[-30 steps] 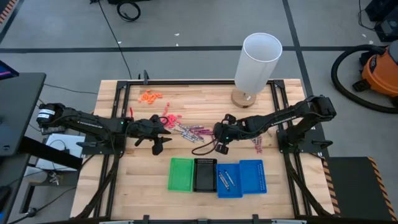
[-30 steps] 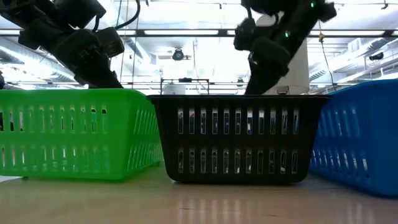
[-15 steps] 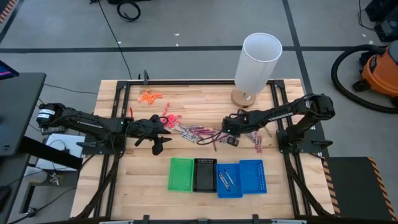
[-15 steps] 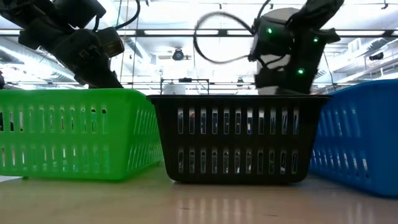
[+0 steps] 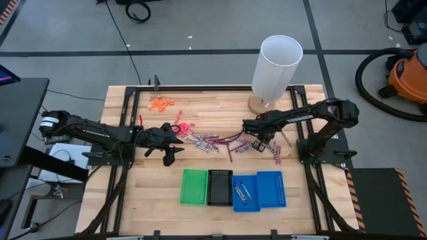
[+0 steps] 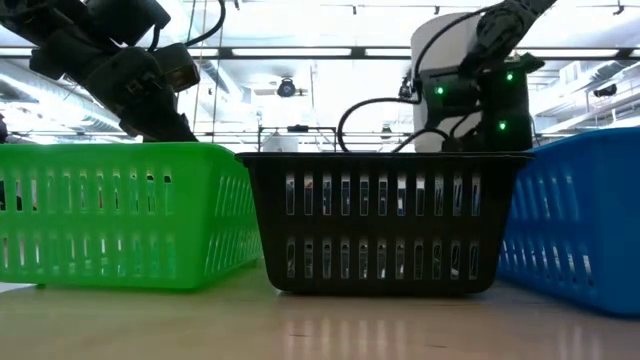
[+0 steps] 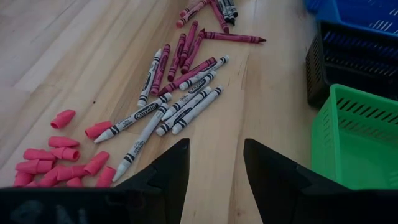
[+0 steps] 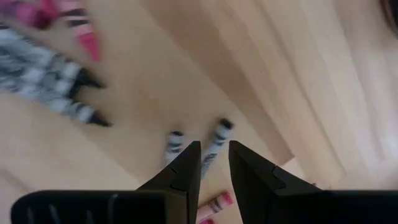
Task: Sort crayons
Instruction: Put the black crayon into the left blue bin
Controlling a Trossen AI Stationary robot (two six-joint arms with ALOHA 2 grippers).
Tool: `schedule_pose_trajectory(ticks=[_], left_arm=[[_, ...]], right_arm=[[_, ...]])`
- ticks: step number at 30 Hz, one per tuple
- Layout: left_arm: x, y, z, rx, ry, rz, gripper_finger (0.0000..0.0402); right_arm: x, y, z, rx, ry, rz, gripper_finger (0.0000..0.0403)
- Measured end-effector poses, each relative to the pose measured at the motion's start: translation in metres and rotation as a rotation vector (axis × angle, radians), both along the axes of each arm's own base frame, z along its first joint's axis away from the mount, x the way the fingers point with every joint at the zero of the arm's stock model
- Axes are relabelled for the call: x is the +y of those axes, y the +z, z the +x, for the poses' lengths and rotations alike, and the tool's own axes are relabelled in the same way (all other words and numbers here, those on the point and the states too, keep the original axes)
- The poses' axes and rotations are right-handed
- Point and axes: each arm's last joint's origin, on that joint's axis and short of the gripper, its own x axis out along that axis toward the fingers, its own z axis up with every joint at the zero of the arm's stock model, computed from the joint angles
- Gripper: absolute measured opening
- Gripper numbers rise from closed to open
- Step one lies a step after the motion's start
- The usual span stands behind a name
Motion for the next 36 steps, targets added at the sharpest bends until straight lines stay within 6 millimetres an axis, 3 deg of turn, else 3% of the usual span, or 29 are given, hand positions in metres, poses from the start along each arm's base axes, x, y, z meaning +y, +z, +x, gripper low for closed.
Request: schedule_pose_trajectory(ticks=[9,28,36], left_arm=[[0.0,0.0,0.0,0.003,0.0,0.0,0.0162],[0.0,-0.001,-0.001,0.013,0.004,-0.005,0.0162],[0.0,-0.002,-0.002,0.031,0.009,-0.01,0.0162]], right_arm=[[-0.015,-0.007,-0.007,-0.023,-0.073,0.054,0.0079],[-0.019,-0.002,-0.012,-0.055,-0.209,0.054,0.0071],[-0.015,-0.019,-0.022,-0.082,-0.261,0.091,0.007]])
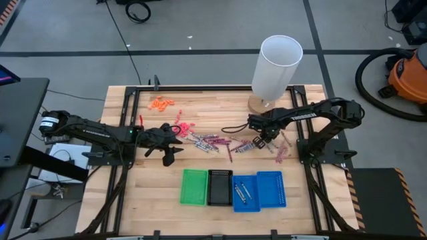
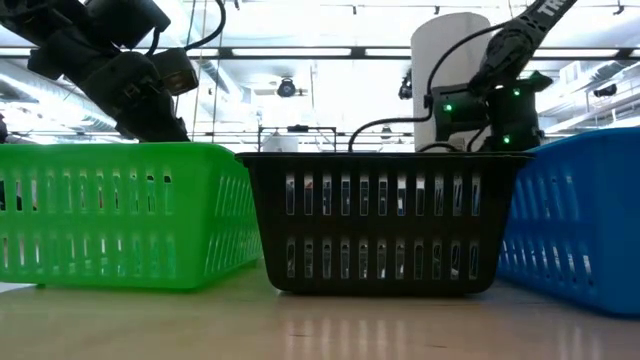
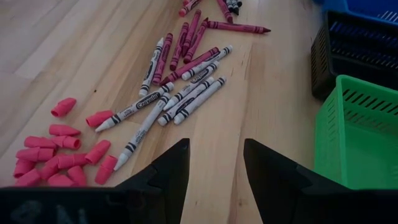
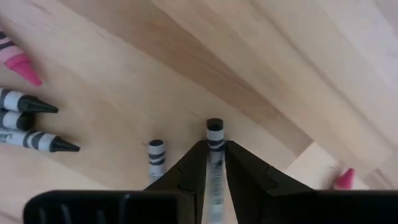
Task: Sort crayons
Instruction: Put the black crayon into the left blue bin
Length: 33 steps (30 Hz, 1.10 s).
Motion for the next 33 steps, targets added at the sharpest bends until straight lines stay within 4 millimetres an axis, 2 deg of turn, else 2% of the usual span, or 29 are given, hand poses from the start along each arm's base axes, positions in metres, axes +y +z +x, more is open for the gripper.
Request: schedule_pose_trajectory(ticks=[6,16,25,33], left_arm=[[0.0,0.0,0.0,-0.001,0.0,0.0,0.0162],[0.0,0.0,0.0,0.0,-0.004,0.006,0.0162],[0.0,0.0,0.0,0.0,-0.007,0.009,0.0162],[0.0,0.001,0.001,-0.007,-0.009,0.012,0.0162]], right_arm=[[0.001,-0.004,-0.002,-0.005,0.006,-0.003,0.0063],[-0.003,0.005,0.009,-0.026,0.063,-0.038,0.0034],[-0.002,0.026,0.031,-0.121,0.126,-0.088,0.0036],[0.011,0.048,0.048,-0.21,0.2,-0.115,0.0036]])
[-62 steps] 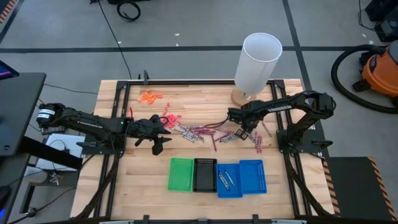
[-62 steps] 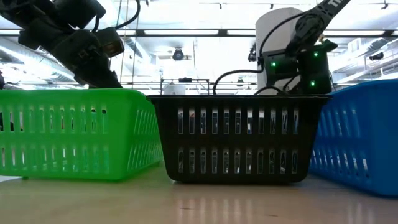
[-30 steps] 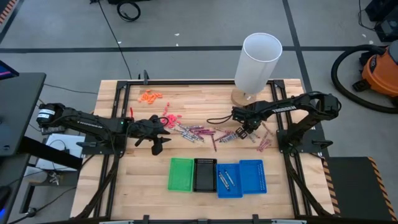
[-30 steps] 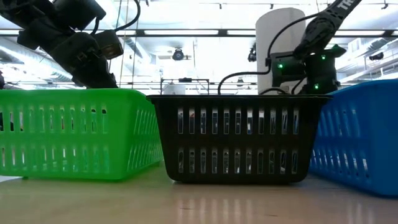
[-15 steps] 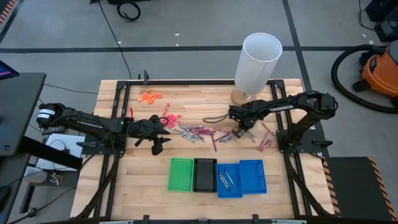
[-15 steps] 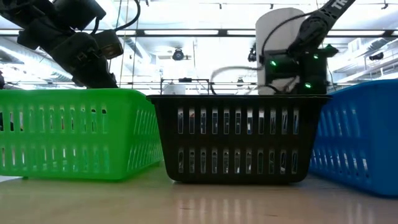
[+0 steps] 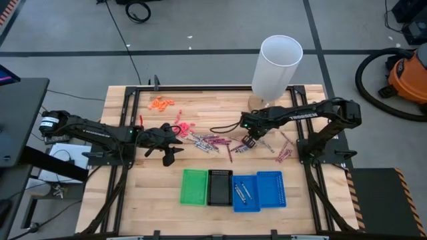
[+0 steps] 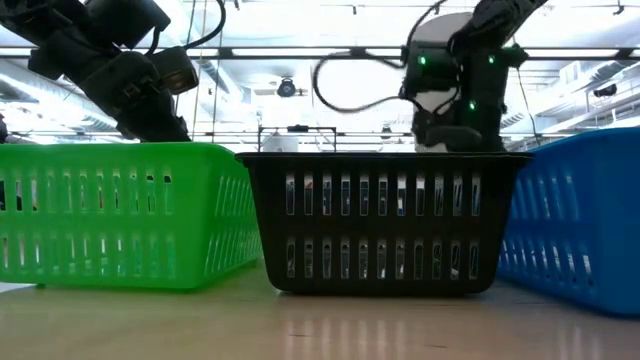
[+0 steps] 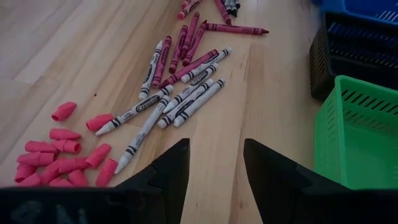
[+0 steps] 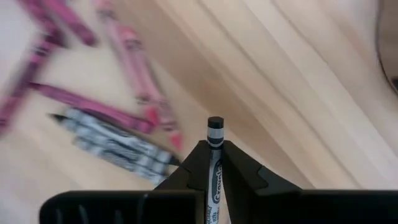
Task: Sort crayons
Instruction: Put the black crayon into the left blue bin
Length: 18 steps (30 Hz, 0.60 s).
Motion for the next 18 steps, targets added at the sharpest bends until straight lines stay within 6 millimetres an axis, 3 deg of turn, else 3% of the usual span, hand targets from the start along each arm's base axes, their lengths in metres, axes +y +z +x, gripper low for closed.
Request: schedule_pose_trajectory(ticks=[9,18], left_arm=[[0.0,0.001,0.003,-0.149,-0.047,0.068,0.0162],[0.0,0.005,0.005,-0.284,-0.071,0.118,0.0162]], right_arm=[[0.036,0.03,0.015,-0.249,0.073,0.013,0.0036],[0.078,0.042,0.023,-0.416,0.098,0.086,0.0036]])
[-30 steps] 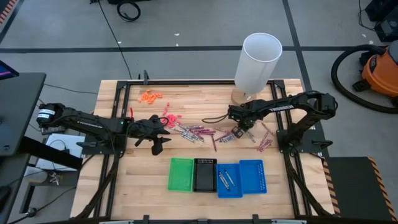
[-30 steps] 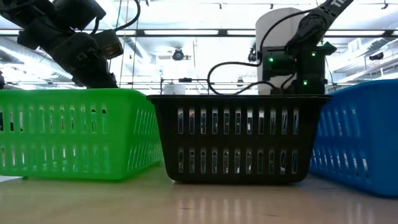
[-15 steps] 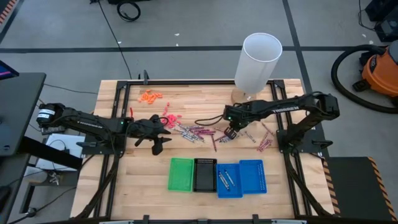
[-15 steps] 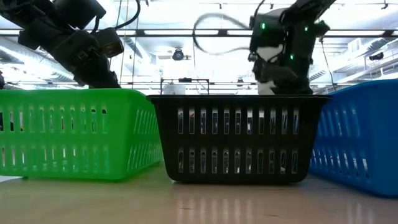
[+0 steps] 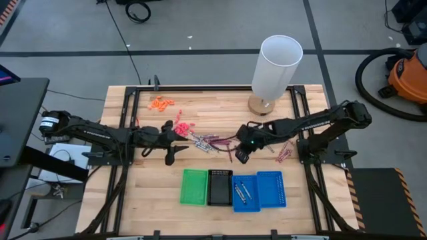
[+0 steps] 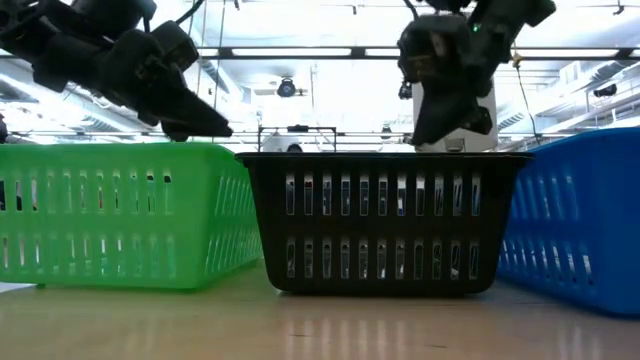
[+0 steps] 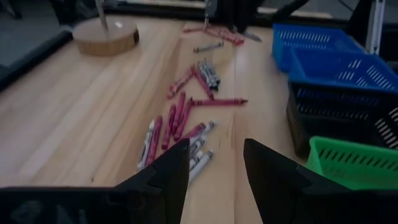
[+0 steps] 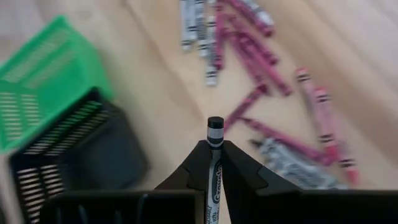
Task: Sort crayons
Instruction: Put the black crayon into the left blue bin
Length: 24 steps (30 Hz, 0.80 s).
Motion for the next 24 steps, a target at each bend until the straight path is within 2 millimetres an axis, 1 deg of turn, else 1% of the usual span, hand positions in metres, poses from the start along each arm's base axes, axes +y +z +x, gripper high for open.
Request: schedule_pose_trajectory(ticks=[6,14,18,22,24], left_arm=[[0.0,0.006,0.002,-0.06,-0.028,0.083,0.0162],[0.0,0.015,0.004,-0.145,-0.042,0.147,0.0162],[0.0,0.019,0.005,-0.188,-0.038,0.149,0.0162],[0.0,0.022,0.005,-0.221,-0.037,0.154,0.0162],[0.0,0.023,0.005,-0.233,-0.036,0.154,0.0162]], right_arm=[[0.032,0.002,0.003,-0.072,0.018,0.061,0.0036],[0.072,0.003,-0.008,-0.095,-0.028,0.106,0.0036],[0.092,-0.01,-0.009,-0.062,-0.057,0.139,0.0036],[0.108,-0.03,-0.003,-0.028,-0.076,0.177,0.0036],[0.115,-0.037,0.001,-0.033,-0.075,0.206,0.0036]])
